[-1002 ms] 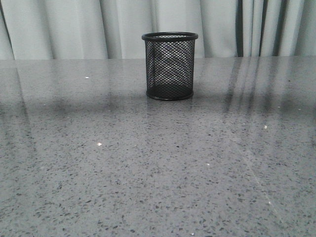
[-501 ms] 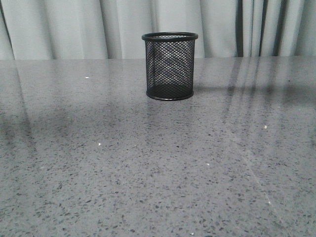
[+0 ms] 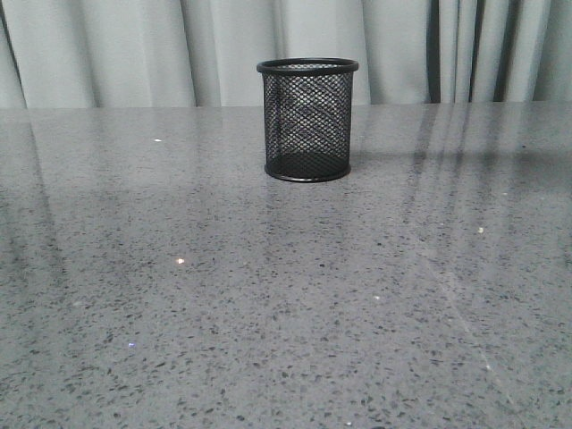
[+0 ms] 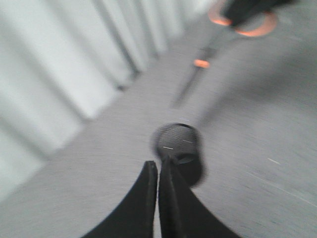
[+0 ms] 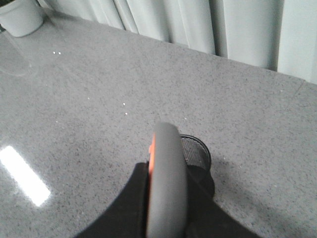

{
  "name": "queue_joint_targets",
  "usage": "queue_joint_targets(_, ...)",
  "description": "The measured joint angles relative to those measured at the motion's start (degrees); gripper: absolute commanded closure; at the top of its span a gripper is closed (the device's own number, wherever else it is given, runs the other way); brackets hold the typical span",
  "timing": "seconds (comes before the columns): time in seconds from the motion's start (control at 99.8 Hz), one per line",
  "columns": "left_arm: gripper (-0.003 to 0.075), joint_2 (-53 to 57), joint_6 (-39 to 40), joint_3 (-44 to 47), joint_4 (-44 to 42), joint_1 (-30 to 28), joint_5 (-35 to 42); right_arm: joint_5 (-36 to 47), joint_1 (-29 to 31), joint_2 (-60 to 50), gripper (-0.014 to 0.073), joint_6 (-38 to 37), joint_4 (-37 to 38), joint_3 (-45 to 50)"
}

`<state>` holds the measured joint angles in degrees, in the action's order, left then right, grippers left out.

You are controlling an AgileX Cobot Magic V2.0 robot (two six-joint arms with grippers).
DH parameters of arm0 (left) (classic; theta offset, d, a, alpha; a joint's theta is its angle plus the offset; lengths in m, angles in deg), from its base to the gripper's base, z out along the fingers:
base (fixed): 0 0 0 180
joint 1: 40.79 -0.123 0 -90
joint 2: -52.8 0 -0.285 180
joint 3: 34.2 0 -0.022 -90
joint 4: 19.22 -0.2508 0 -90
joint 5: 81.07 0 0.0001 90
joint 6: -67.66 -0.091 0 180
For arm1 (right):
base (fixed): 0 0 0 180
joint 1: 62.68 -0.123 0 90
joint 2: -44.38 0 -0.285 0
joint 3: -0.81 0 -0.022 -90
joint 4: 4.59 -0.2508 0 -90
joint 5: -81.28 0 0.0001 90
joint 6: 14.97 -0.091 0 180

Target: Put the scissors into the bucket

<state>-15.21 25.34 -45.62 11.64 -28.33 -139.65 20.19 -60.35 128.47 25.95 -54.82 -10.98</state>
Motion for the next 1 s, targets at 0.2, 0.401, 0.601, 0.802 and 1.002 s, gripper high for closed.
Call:
queue_joint_targets(0.2, 0.0740, 13.8, 7.4, 10.9, -10.8, 0.0, 11.9, -2.9, -1.2, 1.5, 0.0652, 0.0, 5.1, -0.1)
queue_joint_targets(0.401, 0.0740, 26.4, 8.1, 27.0, -12.1, 0.0, 15.9, -2.5, -5.6, 5.6, 0.0652, 0.7, 8.8, -0.2)
queue_joint_targets(0.601, 0.0740, 34.8, 8.2, 40.2, -12.3, 0.0, 21.5, -1.3, -10.0, 9.8, 0.0651, 1.3, 12.9, -2.7)
queue_joint_targets(0.802, 0.0740, 38.0, 8.2, 44.7, -12.3, 0.0, 25.6, 0.0, -12.1, 14.4, 0.0651, 1.4, 14.9, -6.6)
queue_joint_targets(1.002, 0.0740, 38.0, 8.2, 44.8, -12.3, 0.0, 26.0, 0.7, -12.7, 18.5, 0.0651, 1.4, 17.0, -9.4)
